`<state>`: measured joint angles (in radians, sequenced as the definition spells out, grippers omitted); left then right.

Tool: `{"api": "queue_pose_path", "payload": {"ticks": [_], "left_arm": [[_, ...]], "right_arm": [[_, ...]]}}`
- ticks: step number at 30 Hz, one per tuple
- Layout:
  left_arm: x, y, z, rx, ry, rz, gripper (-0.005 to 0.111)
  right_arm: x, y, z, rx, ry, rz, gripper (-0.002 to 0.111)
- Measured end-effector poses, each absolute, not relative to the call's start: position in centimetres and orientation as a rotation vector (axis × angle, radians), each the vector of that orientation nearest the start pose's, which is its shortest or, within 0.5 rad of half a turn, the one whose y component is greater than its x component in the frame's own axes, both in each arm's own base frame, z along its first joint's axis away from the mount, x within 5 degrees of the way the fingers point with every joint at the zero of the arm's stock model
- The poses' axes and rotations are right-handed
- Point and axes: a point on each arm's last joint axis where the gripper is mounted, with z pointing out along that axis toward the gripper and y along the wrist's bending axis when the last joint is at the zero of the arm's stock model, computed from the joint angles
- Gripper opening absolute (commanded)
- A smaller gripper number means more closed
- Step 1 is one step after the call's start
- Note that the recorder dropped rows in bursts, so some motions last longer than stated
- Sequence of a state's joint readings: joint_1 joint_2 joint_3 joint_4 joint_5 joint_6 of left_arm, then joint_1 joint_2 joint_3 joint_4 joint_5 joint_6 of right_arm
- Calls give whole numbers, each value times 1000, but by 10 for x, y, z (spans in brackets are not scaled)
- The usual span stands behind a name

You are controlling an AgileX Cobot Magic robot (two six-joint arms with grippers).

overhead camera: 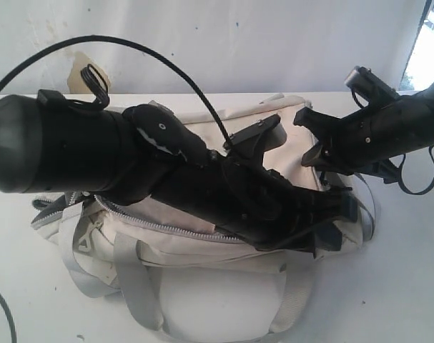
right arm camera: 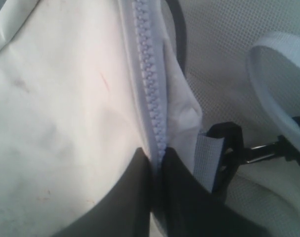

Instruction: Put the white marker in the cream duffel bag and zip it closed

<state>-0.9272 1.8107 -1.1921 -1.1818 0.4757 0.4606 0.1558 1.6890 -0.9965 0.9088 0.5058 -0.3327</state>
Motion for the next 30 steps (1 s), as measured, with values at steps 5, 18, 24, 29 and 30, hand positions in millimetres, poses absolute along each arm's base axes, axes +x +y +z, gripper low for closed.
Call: {"api": "queue_pose_path", "payload": {"ticks": [5, 18, 24, 29, 30], "left_arm": [[201, -344, 225, 626, 2465, -1176, 34], [196, -364, 191, 647, 2411, -1001, 34], [207, -365, 179, 520, 2403, -934, 34], [204, -366, 179, 414, 2469, -1011, 34], [202, -366, 179, 418, 2480, -1023, 34]], "right_arm": [[331, 87, 207, 287, 2552, 757, 0], [330, 88, 206, 282, 2561, 766, 0], [328, 89, 206, 216, 2578, 771, 0], [327, 89, 206, 200, 2585, 775, 0], [327, 89, 206, 204, 2585, 777, 0]]}}
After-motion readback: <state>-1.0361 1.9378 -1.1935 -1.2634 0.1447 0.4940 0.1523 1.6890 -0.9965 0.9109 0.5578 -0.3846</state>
